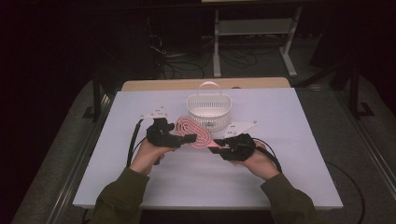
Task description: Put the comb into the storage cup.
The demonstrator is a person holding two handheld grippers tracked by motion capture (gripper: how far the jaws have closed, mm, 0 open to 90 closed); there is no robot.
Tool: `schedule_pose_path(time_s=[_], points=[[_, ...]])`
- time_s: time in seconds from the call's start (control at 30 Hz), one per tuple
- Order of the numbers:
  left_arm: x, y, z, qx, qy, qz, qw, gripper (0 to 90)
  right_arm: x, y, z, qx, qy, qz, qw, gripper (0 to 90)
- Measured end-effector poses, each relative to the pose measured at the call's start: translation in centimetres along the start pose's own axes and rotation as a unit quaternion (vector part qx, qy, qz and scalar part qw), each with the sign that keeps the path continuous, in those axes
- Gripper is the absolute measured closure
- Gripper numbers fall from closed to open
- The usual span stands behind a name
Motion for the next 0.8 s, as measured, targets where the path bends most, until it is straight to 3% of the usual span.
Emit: schedule_pose_path(time_s=[0.5,0.8], points=[[-0.10,0.10,0.16,-0.025,0.017,-0.002,0.9996,42.2,0.50,0.20,0.21,-0.009,0.008,-0.001,0.9999,68.9],[-0.15,0.02,0.08,-0.024,0.018,-0.003,0.9995,48.7,0.95,0.43,0.26,-0.013,0.018,0.004,0.9998,68.9]])
Point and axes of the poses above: each handheld gripper's, and its own axes: x roughly forward along the jaws, y roughly out of its underside, z roughly to its left, the point moved 6 cm from there along x, roughly forward along the jaws, and after that the axes turned 9 degrees about x, right-handed, at the moved point
